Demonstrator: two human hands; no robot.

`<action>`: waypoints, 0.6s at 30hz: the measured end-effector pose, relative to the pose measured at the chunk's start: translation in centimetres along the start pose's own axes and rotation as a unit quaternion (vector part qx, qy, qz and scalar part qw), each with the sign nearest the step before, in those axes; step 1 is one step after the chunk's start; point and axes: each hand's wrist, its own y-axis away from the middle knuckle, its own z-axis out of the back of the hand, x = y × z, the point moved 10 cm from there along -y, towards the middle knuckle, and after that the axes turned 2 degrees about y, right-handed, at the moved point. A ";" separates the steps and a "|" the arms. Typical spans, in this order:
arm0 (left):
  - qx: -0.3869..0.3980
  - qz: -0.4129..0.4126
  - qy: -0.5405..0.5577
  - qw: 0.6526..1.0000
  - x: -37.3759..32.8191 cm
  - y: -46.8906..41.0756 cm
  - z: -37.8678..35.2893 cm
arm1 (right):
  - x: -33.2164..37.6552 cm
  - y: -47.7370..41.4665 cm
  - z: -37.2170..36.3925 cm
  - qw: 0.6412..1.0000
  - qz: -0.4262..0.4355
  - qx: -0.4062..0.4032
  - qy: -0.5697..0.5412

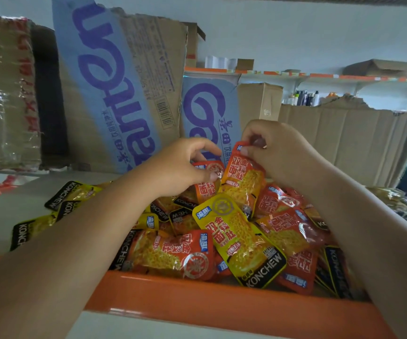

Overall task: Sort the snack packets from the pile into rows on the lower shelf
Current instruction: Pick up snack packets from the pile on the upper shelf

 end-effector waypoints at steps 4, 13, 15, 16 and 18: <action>-0.076 -0.024 0.031 0.996 0.0 -0.1 1.6 | 0.4 0.1 1.0 0.999 0.000 -0.046 -0.008; -0.186 -0.095 0.130 0.969 -1.3 0.9 4.5 | 0.8 0.5 4.7 0.976 0.006 -0.163 -0.146; -0.191 -0.097 0.109 0.971 -1.4 1.0 4.4 | 0.8 0.4 4.3 0.978 0.011 -0.141 -0.150; -0.187 -0.093 0.083 0.974 -1.4 0.9 4.1 | 0.8 0.3 3.9 0.982 0.011 -0.125 -0.141; -0.168 -0.075 0.012 0.983 -1.2 0.7 3.1 | 0.7 0.1 2.8 0.988 0.010 -0.095 -0.120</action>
